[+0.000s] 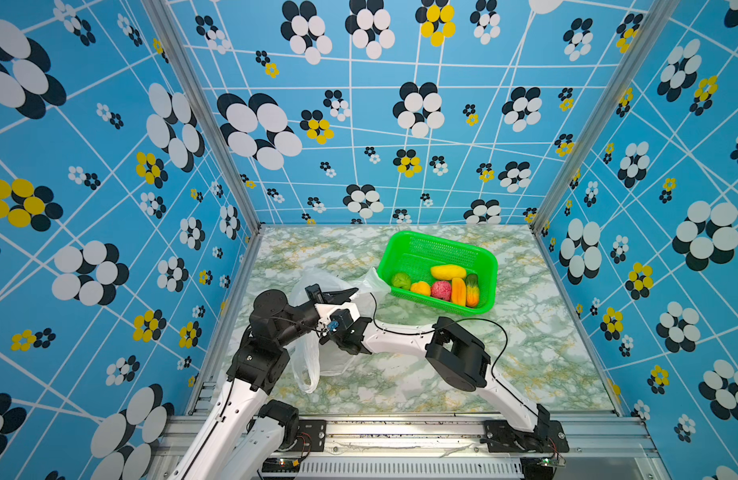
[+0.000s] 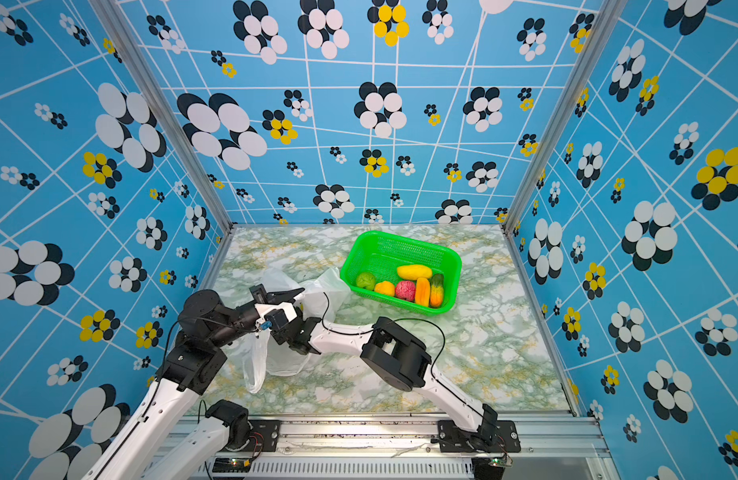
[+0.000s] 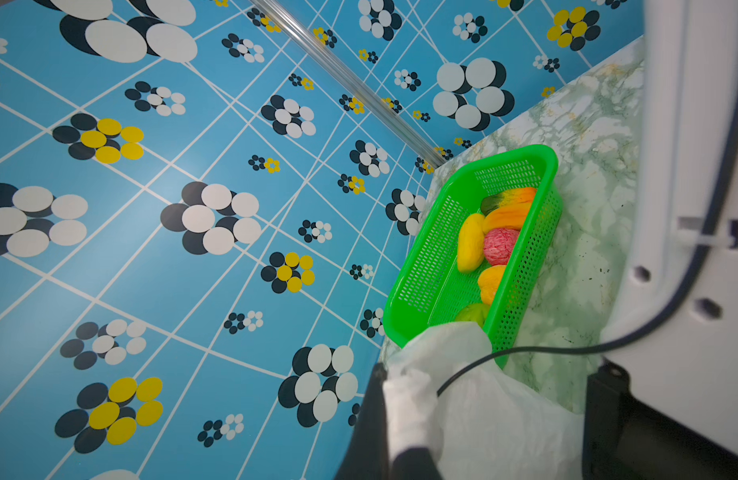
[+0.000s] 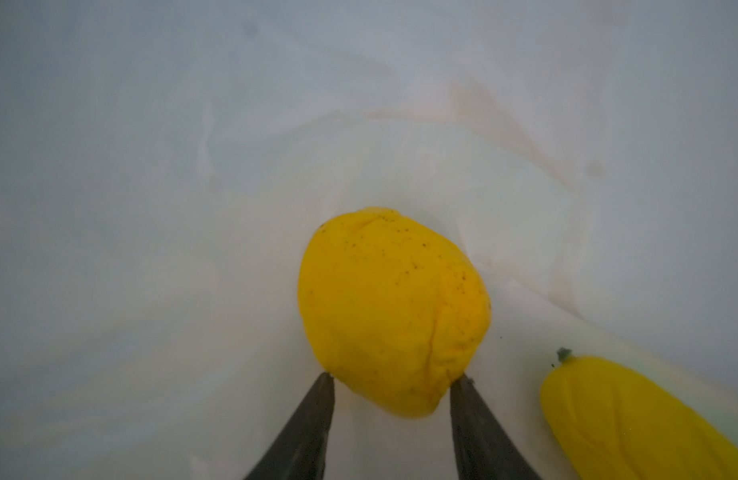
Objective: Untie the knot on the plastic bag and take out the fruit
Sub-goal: 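Lower the right gripper onto the round yellow fruit and close it, then lift the round yellow fruit out of the bag with the right gripper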
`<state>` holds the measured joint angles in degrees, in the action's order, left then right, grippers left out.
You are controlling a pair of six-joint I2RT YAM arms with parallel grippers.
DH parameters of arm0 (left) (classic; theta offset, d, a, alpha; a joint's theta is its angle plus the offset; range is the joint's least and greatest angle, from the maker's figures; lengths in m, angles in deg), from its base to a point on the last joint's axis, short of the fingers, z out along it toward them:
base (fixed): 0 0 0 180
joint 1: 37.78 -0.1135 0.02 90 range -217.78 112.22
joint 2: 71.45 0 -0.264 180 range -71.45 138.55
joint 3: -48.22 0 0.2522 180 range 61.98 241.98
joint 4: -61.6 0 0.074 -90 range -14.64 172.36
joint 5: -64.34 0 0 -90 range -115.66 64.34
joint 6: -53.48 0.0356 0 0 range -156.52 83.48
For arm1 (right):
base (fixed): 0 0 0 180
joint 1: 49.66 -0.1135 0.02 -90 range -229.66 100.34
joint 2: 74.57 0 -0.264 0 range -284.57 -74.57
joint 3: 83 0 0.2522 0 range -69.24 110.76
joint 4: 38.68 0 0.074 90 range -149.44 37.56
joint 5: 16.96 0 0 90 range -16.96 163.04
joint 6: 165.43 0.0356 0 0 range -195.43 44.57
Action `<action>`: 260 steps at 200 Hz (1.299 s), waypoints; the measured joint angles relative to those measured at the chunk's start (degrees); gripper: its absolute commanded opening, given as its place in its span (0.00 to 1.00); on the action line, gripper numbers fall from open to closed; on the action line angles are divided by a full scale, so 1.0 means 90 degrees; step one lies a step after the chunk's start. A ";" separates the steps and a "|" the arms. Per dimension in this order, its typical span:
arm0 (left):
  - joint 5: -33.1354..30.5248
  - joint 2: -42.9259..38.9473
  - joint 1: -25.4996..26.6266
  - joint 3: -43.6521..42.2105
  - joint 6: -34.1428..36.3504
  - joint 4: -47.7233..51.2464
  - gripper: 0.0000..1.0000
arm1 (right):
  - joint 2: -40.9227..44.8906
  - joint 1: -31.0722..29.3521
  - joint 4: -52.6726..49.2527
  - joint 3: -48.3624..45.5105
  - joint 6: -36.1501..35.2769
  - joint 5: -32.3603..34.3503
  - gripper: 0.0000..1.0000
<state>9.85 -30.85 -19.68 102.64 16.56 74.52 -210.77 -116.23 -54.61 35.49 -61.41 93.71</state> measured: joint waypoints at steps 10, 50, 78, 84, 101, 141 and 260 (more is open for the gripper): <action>-0.0022 0.0010 -0.0005 0.0000 -0.0005 0.0000 0.00 | 0.0192 0.0000 -0.0029 -0.0119 0.0075 -0.0039 0.44; -0.0041 -0.0005 -0.0005 0.0002 -0.0010 -0.0017 0.00 | 0.0629 0.0000 -0.0007 -0.0398 0.0449 -0.0109 0.78; -0.0041 -0.0024 -0.0005 0.0002 -0.0010 -0.0002 0.00 | 0.0085 0.0002 -0.0238 0.0396 0.0682 0.0010 0.92; -0.0041 -0.0027 -0.0005 0.0002 -0.0007 -0.0002 0.00 | -0.0100 0.0002 -0.0289 0.0656 0.0712 0.0075 0.95; -0.0039 -0.0032 -0.0005 0.0002 -0.0010 -0.0002 0.00 | -0.0673 0.0007 -0.0522 0.1433 0.0845 0.0306 0.96; 0.0010 -0.0029 -0.0058 0.0002 -0.0056 -0.0002 0.00 | -0.2021 0.0134 -0.1324 0.3237 0.1047 0.0488 0.85; -0.0415 0.0335 -0.0255 0.0063 -0.0338 -0.0051 0.00 | 0.0197 0.0233 -0.1088 0.0197 0.1212 0.0036 0.49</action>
<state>6.11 -27.84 -21.97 103.21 13.53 74.06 -209.00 -114.13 -64.40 37.26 -50.50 94.04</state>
